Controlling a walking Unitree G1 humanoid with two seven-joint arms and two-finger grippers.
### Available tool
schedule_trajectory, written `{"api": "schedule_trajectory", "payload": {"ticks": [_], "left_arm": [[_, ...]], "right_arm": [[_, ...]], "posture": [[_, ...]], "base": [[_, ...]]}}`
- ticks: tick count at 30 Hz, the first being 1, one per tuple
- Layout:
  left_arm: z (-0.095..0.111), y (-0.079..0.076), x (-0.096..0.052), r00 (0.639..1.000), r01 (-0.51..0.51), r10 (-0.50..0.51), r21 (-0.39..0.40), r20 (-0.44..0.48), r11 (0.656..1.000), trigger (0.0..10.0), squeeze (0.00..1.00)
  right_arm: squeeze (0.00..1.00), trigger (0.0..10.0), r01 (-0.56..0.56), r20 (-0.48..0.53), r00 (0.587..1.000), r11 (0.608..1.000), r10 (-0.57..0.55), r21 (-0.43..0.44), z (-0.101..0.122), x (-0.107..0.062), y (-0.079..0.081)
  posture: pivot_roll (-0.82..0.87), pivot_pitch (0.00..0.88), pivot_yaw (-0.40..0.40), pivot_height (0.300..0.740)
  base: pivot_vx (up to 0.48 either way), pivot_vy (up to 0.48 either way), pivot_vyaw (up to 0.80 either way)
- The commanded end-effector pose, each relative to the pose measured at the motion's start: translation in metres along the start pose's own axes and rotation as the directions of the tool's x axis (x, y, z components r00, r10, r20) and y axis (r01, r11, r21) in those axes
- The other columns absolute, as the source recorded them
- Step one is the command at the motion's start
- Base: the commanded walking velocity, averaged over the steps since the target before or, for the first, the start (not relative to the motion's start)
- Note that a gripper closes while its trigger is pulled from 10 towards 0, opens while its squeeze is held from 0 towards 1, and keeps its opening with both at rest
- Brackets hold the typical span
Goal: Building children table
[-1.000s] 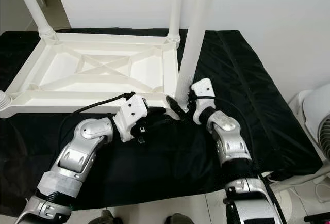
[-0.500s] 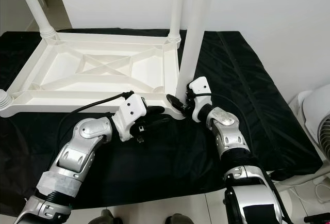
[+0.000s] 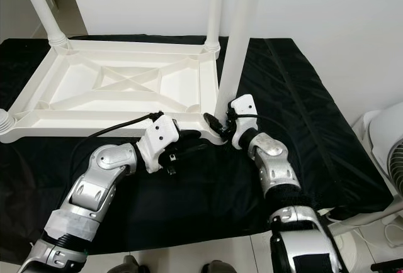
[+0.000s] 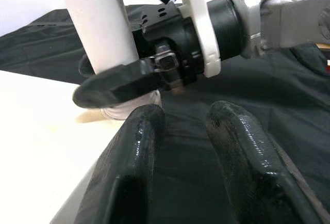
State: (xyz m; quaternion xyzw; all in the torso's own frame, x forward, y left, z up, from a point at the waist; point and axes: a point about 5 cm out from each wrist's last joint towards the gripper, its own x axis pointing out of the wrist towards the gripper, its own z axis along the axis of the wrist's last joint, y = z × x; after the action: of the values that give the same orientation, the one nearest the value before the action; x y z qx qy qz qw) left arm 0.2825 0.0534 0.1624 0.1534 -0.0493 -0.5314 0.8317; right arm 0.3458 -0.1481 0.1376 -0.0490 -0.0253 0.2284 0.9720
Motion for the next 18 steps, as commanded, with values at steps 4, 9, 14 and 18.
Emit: {"api": "schedule_trajectory", "payload": {"ticks": [4,9,14,18], "left_arm": [[-0.001,0.003,0.0,0.994,-0.109,0.109,-0.004,-0.007,0.994,10.0,0.0],[-0.001,0.003,0.0,0.994,-0.11,0.11,-0.007,-0.007,0.994,10.0,0.0],[-0.001,0.002,0.0,0.994,-0.109,0.109,-0.008,-0.009,0.994,10.0,0.0],[0.0,-0.001,0.001,0.995,-0.099,0.099,-0.015,-0.001,0.995,10.0,0.0]], "right_arm": [[0.0,10.0,0.24,-0.066,0.97,0.968,-0.235,0.069,-0.011,-0.005,0.0],[0.0,10.0,0.428,-0.133,0.899,0.902,-0.417,0.062,-0.02,-0.01,0.014],[0.0,10.0,0.493,-0.146,0.868,0.86,-0.475,0.134,-0.017,-0.009,0.024],[0.0,10.0,0.448,-0.085,0.894,0.885,-0.441,0.124,-0.004,-0.005,0.035]], "posture": [[-0.11,0.071,-0.005,0.74],[-0.11,0.067,-0.009,0.74],[-0.11,0.067,-0.008,0.74],[-0.11,0.067,-0.008,0.74]], "base": [[0.0,0.0,0.0],[0.0,0.0,0.0],[0.0,0.0,0.0],[0.0,0.0,0.0]]}}
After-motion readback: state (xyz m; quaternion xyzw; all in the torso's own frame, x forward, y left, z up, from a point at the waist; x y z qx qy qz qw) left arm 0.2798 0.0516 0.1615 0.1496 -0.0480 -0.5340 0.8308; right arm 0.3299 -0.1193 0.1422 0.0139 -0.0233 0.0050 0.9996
